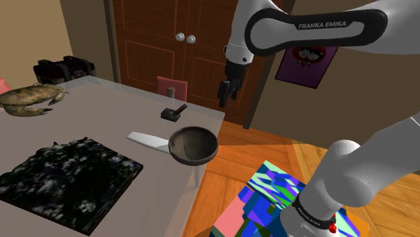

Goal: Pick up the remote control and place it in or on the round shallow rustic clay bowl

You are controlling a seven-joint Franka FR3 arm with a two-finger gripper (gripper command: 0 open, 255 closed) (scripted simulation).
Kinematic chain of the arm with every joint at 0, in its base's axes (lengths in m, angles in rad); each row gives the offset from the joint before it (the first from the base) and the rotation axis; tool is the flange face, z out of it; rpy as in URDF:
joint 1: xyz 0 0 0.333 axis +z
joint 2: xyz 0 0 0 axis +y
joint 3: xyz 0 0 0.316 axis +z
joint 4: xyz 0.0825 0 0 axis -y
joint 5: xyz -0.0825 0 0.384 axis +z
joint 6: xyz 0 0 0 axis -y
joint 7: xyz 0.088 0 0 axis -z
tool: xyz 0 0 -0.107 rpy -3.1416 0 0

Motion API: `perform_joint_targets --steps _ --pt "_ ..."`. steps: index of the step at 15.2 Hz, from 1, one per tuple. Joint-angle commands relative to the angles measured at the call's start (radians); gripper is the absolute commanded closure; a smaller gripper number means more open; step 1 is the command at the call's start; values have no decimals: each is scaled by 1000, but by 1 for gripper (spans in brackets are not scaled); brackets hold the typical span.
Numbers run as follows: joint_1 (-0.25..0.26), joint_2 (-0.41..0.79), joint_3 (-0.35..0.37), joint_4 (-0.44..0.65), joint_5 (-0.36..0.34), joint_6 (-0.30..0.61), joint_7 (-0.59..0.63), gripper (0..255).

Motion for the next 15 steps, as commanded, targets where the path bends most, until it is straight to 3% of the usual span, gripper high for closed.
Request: perform_joint_targets --steps 1,15 --pt "12 74 16 29 4 44 1 0" --pt "87 549 103 309 -35 223 3 0"
